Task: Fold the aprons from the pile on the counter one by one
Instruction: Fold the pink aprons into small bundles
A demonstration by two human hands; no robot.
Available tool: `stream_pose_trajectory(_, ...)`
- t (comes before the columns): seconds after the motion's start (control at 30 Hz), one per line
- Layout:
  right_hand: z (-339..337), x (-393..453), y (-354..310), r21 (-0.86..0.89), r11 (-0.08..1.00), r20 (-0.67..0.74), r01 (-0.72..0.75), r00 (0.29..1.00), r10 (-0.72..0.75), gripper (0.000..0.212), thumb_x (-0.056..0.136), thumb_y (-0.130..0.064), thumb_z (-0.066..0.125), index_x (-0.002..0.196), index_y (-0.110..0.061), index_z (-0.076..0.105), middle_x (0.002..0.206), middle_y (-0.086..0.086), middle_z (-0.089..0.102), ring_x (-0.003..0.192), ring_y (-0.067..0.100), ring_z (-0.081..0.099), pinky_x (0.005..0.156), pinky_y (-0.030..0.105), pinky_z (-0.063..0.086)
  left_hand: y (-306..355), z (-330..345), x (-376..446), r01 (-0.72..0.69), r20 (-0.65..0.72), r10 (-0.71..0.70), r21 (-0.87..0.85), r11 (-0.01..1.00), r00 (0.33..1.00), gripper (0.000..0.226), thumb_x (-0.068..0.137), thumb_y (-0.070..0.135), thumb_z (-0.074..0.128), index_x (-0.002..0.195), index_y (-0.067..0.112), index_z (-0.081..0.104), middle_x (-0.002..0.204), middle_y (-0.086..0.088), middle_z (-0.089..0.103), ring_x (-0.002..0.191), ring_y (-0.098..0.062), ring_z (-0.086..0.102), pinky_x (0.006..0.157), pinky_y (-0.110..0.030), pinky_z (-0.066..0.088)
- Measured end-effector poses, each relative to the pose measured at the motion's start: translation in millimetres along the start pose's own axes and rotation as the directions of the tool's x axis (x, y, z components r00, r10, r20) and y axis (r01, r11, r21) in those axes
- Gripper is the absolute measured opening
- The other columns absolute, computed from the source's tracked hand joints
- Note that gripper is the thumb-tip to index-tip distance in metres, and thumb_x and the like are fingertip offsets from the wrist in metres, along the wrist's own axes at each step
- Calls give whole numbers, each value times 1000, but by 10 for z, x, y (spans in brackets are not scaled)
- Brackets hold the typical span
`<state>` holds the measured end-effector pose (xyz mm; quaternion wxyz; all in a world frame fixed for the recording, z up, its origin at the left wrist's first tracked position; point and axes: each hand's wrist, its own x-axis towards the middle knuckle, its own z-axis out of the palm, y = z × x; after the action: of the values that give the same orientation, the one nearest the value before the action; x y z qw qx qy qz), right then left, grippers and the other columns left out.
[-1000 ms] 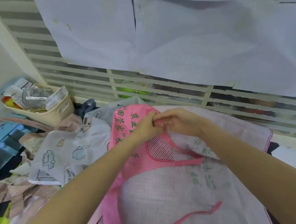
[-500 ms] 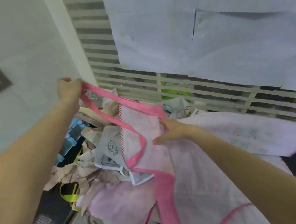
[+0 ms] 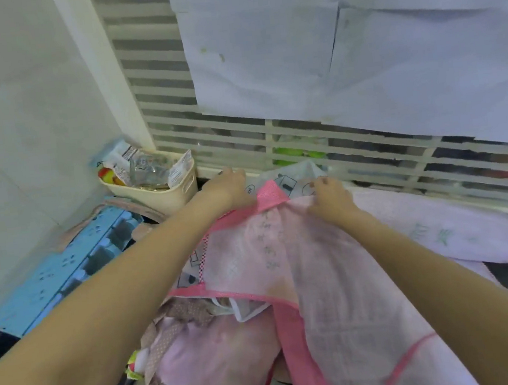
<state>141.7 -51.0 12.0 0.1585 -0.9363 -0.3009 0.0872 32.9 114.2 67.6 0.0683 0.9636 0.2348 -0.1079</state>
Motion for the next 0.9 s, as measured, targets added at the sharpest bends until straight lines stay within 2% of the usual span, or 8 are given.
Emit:
stream_pose_trajectory(0.17, -49, 112, 749, -345, 925, 119, -160, 970, 213, 78, 81, -49, 65, 142, -17, 28, 145, 16, 33, 136, 32, 28, 111, 56, 14, 638, 355, 319, -87, -95, 129, 362, 928, 987, 62, 88, 42, 55, 137, 13, 32, 137, -10, 42, 126, -32, 39, 106, -44, 27)
stream_pose_trajectory(0.27, -119, 161, 1059, -279, 951, 306, -133, 926, 219, 81, 80, -59, 62, 144, -22, 30, 146, 5, 38, 132, 28, 37, 110, 52, 24, 696, 395, 467, -49, -164, 117, 374, 926, 979, 39, 95, 32, 48, 125, 7, 43, 126, -9, 55, 117, -27, 50, 101, -36, 30)
stream_pose_trajectory(0.33, -224, 155, 1172, -82, 970, 586, -228, 776, 232, 82, 80, -64, 59, 145, -22, 31, 148, 3, 36, 125, 26, 43, 105, 43, 35, 708, 339, 535, -90, -161, 147, 318, 944, 976, 24, 95, 22, 47, 112, 7, 52, 113, -8, 62, 106, -27, 58, 89, -32, 36)
stream_pose_trajectory(0.43, -240, 117, 1224, -4, 942, 817, -335, 543, 196, 75, 82, -59, 60, 142, -21, 37, 139, 4, 47, 115, 22, 53, 102, 41, 39, 665, 187, 640, -156, -117, 153, -16, 988, 981, 21, 92, 11, 44, 74, 8, 53, 77, -9, 56, 78, -27, 54, 63, -30, 34)
stream_pose_trajectory(0.63, -31, 131, 1141, 25, 962, 887, -272, 449, 104, 78, 85, -54, 59, 148, -22, 27, 151, -2, 33, 130, 21, 44, 110, 44, 33, 539, -173, 641, -201, -207, 61, -764, 613, 976, 31, 91, 5, 43, 64, 15, 56, 68, 1, 54, 69, -12, 48, 66, -22, 37)
stream_pose_trajectory(0.73, -52, 203, 1148, 248, 902, 806, -353, 591, 10, 76, 81, -54, 63, 145, -26, 33, 151, -3, 32, 132, 22, 40, 110, 42, 34, 346, -232, 644, -135, -242, -137, -837, 530, 961, 30, 90, 7, 42, 66, 16, 56, 67, 2, 52, 68, -12, 47, 64, -26, 37)
stream_pose_trajectory(0.8, 29, 258, 1134, 334, 899, 642, -283, 767, 3, 80, 77, -51, 69, 144, -25, 32, 150, 0, 32, 132, 22, 37, 110, 42, 34, 125, -205, 662, 10, -244, -237, -677, 736, 940, 29, 90, 6, 44, 62, 15, 50, 63, -1, 46, 72, -19, 45, 59, -28, 32)
stream_pose_trajectory(0.9, 260, 259, 1040, 10, 999, 575, -49, 818, 34, 101, 71, -51, 76, 149, -23, 19, 154, 0, 22, 140, 23, 26, 115, 44, 25, -96, -149, 624, 175, -45, -189, -227, 958, 981, 6, 85, 9, 58, 84, 3, 60, 83, -12, 60, 87, -29, 54, 68, -27, 36)
